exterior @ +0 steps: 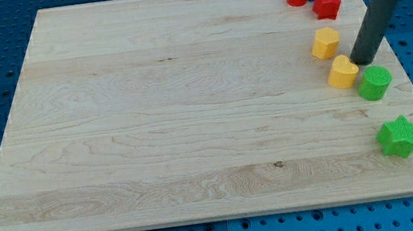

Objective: Move the heart into the green circle

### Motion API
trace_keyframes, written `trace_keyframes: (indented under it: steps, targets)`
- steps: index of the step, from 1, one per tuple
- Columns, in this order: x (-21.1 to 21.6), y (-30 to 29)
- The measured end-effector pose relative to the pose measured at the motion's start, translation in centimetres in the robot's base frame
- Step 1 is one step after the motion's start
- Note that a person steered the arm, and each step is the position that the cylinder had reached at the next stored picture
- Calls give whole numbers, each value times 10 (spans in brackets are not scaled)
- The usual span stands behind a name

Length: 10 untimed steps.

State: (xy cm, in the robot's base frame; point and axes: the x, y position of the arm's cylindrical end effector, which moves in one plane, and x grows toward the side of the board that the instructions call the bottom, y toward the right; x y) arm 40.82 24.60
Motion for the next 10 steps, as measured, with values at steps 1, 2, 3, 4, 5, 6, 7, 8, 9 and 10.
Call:
trace_keyframes:
  steps: [1, 2, 3, 4, 5, 6, 7, 8, 9, 10]
  targets:
    - [10, 15]
    - [33, 16]
    - [28, 16]
    - [30, 16]
    - [36, 16]
    - [39, 16]
    - [42, 16]
    - [56, 16]
    - [53, 16]
    - [25, 14]
